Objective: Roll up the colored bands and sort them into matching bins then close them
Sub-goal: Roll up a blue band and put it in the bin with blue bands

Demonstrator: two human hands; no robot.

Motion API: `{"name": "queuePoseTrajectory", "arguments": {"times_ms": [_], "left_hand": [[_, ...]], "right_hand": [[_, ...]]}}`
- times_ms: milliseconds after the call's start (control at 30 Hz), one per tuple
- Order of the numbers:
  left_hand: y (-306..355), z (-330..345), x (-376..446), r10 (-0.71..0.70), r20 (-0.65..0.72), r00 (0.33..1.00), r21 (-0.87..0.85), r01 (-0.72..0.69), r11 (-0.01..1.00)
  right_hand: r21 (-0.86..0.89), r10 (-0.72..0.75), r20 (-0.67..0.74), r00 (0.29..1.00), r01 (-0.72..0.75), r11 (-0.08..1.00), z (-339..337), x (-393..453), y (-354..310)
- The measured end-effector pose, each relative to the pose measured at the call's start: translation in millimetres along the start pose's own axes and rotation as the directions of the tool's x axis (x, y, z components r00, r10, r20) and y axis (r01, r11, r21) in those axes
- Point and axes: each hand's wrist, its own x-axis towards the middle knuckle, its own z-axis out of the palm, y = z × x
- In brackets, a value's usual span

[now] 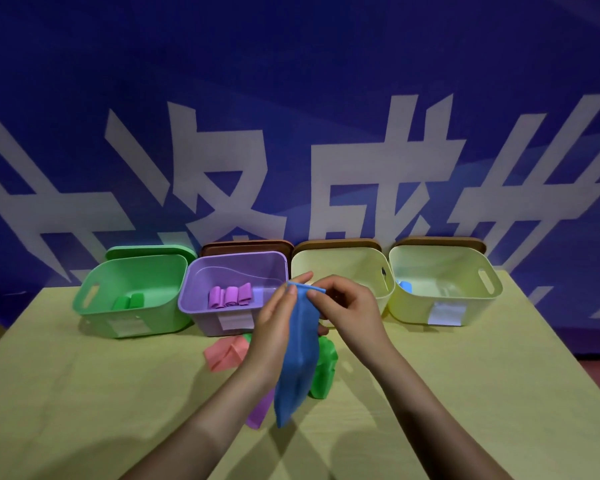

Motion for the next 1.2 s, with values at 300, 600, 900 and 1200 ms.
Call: {"name": "queuePoseTrajectory", "arguments": {"times_ms": [300, 600, 900, 1200], "left_hand": [[-5, 5, -4, -0.077, 0.052, 0.996, 0.066, 0.074, 0.995], [-14, 2, 5, -0.087, -0.099, 0.991, -0.010, 0.086, 0.996], [-8, 0, 2, -0.129, -0.054, 0.990, -0.116, 0.122, 0.986], [-19, -11, -13, -0.025, -0.066, 0.997, 0.019, 0.026, 0.999]], "right_hand": [[-0.048, -0.031, -0.141, 0.989, 0.024, 0.999, -12, 9, 1], [-0.342, -0.302, 0.058, 0.951, 0.304, 0.889, -25, -1, 6], [-0.101, -0.112, 0.117, 0.987, 0.124, 0.987, -26, -9, 7], [-0.045, -0.041, 0.212, 0.976, 0.052, 0.998, -24, -17, 8]]}}
